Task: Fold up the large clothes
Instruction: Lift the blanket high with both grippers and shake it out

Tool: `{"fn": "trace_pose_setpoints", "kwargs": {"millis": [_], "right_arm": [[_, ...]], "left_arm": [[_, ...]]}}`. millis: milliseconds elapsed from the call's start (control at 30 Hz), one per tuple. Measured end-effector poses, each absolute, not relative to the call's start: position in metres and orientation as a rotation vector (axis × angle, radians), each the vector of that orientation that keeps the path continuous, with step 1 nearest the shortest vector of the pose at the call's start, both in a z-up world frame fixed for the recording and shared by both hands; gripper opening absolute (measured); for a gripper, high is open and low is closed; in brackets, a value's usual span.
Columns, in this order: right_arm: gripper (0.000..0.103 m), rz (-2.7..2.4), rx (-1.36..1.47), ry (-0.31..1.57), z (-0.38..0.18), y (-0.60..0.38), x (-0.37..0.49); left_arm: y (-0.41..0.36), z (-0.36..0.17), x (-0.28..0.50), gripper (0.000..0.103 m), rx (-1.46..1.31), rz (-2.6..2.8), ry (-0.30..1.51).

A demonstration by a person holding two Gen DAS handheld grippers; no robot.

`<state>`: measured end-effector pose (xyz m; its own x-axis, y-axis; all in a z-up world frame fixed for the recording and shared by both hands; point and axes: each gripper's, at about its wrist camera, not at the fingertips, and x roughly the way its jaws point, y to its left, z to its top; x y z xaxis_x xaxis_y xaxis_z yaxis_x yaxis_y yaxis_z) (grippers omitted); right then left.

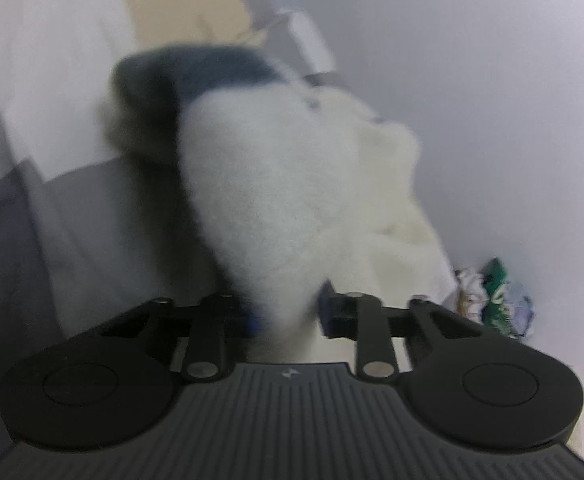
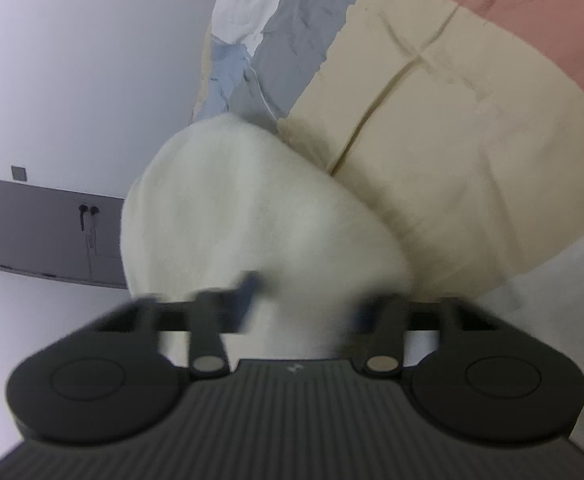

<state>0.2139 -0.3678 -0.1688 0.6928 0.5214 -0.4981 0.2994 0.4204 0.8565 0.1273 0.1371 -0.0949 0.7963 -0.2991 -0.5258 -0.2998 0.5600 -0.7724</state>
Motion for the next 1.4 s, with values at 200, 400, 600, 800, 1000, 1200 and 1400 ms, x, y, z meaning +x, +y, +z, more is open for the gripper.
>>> {"fn": "trace_pose_setpoints", "kwargs": {"millis": [200, 400, 600, 800, 1000, 1200, 1400], "right_arm": [[0.017, 0.285, 1.042, 0.668, -0.138, -0.358, 0.191], [0.016, 0.393, 0.97, 0.483, -0.102, -0.362, 0.163], [0.015, 0.449, 0.896, 0.4, -0.061, -0.367, 0.142], [0.015, 0.475, 0.79, 0.333, -0.01, -0.372, 0.115], [0.015, 0.544, 0.677, 0.259, 0.063, -0.373, 0.093], [0.015, 0.601, 0.555, 0.167, 0.158, -0.368, 0.065], [0.015, 0.608, 0.467, -0.02, 0.249, -0.372, 0.042]], "left_arm": [[0.138, -0.069, 0.107, 0.014, -0.966, -0.064, 0.55], [0.139, -0.048, 0.085, 0.014, -0.948, -0.142, 0.443], [0.136, -0.017, 0.053, 0.013, -0.908, -0.176, 0.347], [0.133, 0.025, 0.018, 0.013, -0.876, -0.205, 0.258], [0.131, 0.079, -0.007, 0.012, -0.85, -0.184, 0.19], [0.129, 0.156, -0.033, 0.012, -0.822, -0.194, 0.077], [0.122, 0.26, -0.046, 0.012, -0.821, -0.198, -0.046]]}}
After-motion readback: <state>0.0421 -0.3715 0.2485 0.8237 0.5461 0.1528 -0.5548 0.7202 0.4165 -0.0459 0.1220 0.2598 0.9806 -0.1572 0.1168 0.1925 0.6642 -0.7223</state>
